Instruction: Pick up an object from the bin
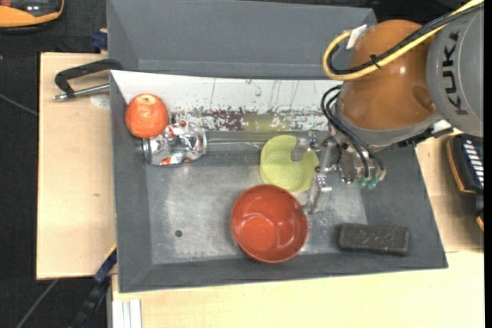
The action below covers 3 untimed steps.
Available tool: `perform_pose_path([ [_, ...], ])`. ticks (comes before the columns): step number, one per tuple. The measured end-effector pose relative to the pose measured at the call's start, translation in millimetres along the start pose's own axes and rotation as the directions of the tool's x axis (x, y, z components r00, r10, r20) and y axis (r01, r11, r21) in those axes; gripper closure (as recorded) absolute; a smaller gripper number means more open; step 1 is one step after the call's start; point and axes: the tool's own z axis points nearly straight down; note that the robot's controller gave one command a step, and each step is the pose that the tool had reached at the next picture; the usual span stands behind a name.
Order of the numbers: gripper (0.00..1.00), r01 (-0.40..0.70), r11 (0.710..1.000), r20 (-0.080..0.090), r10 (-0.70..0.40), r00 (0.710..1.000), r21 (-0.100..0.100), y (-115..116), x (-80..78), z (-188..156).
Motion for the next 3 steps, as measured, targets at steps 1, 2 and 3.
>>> perform_pose_path([
  [1, 0.0, 0.237, 0.972, -0.002, -0.237, 0.972, -0.002, 37.7, -46.7, 117.5],
  [2, 1.0, 0.235, 0.972, 0.003, -0.235, 0.972, -0.002, 37.3, -47.8, 113.6],
  [3, 0.0, 0.235, 0.972, 0.002, -0.235, 0.972, -0.001, 36.9, -47.6, 114.1],
])
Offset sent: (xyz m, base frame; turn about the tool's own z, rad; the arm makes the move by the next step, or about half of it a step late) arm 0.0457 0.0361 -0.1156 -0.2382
